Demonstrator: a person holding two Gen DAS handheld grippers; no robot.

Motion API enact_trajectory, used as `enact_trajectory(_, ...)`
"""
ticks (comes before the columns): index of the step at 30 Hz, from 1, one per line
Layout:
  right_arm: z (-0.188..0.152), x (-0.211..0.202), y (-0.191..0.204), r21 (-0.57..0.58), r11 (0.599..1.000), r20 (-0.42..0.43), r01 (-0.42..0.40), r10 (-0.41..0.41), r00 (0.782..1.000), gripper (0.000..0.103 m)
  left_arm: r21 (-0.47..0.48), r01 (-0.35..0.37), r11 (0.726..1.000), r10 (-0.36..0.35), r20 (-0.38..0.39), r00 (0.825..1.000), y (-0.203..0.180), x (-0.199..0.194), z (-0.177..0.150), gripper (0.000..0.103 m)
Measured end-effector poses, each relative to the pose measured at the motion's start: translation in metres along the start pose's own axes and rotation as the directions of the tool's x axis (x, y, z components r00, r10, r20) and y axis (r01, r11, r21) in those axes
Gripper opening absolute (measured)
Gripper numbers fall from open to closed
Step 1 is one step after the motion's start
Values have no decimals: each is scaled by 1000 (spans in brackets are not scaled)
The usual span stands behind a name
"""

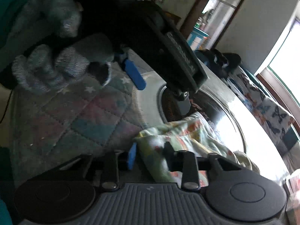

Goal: Fold clothes

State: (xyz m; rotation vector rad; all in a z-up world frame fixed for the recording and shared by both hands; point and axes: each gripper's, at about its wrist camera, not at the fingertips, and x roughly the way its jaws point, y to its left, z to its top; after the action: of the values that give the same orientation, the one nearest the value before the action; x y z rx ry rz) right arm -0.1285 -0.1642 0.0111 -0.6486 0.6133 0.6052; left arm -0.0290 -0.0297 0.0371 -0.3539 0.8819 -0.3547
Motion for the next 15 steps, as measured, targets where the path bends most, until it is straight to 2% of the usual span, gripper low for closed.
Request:
enact_trajectory(2,0,-3,-6,48,999,12,-16,16,1000,21,-32,26,999,-27,-17,1000,-1,4,0,89)
enact_trajectory(5,-1,-11,-20,145,989,46,-39,32,998,17,-80,54,995,-57,-36,998,-2,10,-1,90)
enact_trajectory(10,0,-28,-41,248,967,100,-54,29,995,16,-197,90,976,-103,-58,993,1,20,1,90)
enact_trajectory(15,-4,-42,-51,295,953,131,-62,24,991,15,-280,124,952,-149,-71,986,0,27,3,90)
